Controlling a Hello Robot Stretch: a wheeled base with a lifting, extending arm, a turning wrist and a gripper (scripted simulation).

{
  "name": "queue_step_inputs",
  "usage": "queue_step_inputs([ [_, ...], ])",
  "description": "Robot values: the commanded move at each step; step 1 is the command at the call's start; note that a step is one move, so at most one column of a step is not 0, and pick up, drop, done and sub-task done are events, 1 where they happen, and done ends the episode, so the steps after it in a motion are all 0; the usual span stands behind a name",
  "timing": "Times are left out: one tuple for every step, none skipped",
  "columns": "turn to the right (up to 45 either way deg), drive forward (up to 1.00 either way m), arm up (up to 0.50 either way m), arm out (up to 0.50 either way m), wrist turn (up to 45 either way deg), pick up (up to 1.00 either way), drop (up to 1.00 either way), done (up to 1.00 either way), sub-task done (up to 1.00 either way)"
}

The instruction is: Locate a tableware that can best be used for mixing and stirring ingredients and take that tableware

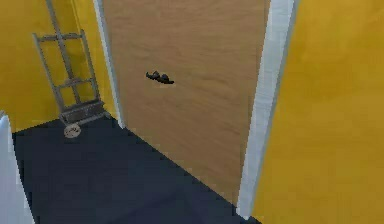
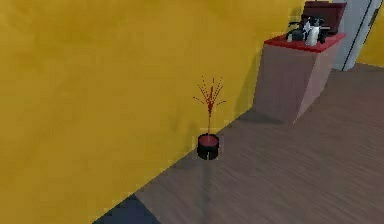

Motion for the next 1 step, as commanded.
queue_step_inputs([
  [0.0,0.25,0.00,0.00,0.0,0.00,0.00,0.00,0.00],
])
